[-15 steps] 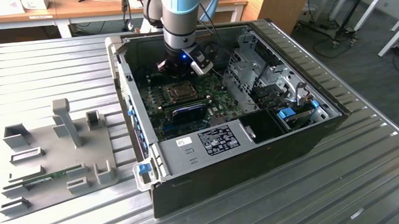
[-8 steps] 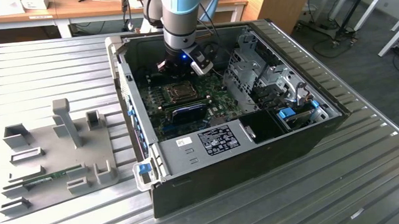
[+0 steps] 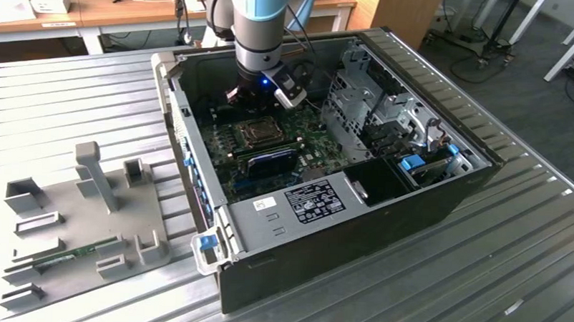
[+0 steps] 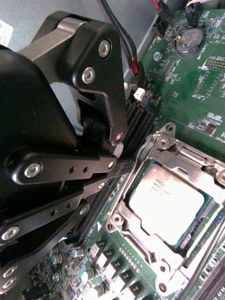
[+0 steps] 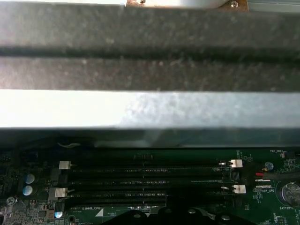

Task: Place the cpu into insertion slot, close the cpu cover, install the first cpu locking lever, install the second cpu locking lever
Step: 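Install the first cpu locking lever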

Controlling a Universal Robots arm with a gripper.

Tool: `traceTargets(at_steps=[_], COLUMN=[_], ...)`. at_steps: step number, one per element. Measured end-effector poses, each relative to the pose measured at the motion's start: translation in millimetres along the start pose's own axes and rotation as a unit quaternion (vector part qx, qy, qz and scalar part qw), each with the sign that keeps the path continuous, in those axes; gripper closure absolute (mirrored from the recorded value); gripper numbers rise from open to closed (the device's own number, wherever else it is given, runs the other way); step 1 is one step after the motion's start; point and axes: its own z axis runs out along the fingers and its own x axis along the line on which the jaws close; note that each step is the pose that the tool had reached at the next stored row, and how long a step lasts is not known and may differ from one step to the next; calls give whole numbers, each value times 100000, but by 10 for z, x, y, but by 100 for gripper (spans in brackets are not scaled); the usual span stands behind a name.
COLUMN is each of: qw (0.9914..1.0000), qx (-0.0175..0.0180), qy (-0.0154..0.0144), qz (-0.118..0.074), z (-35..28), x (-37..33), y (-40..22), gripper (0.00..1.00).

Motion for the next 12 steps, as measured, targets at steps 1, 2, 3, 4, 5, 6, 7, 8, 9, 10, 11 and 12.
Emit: traceTargets(at_steps=[1,2,3,4,5,6,7,8,9,10,11,12], qw=[100000,100000,100000,100000,100000,100000,100000,100000,100000,100000,100000,100000], qx=[9,18,25,22,15,3,1,-1,1,-1,-1,-5], qy=[-6,-9,-13,-19,-24,-30,-33,-31,-31,-37,-55,-82], qz=[-3,-3,-2,-2,-4,-6,-7,-9,-8,-14,-18,-21], z=[1,2,3,3,4,5,5,5,5,6,7,8], x=[0,0,0,0,0,0,0,0,0,0,0,1], y=[-1,-3,-3,-3,-3,-3,-3,-3,-3,-3,-4,-4], gripper=[89,89,89,89,89,89,89,89,89,89,89,89])
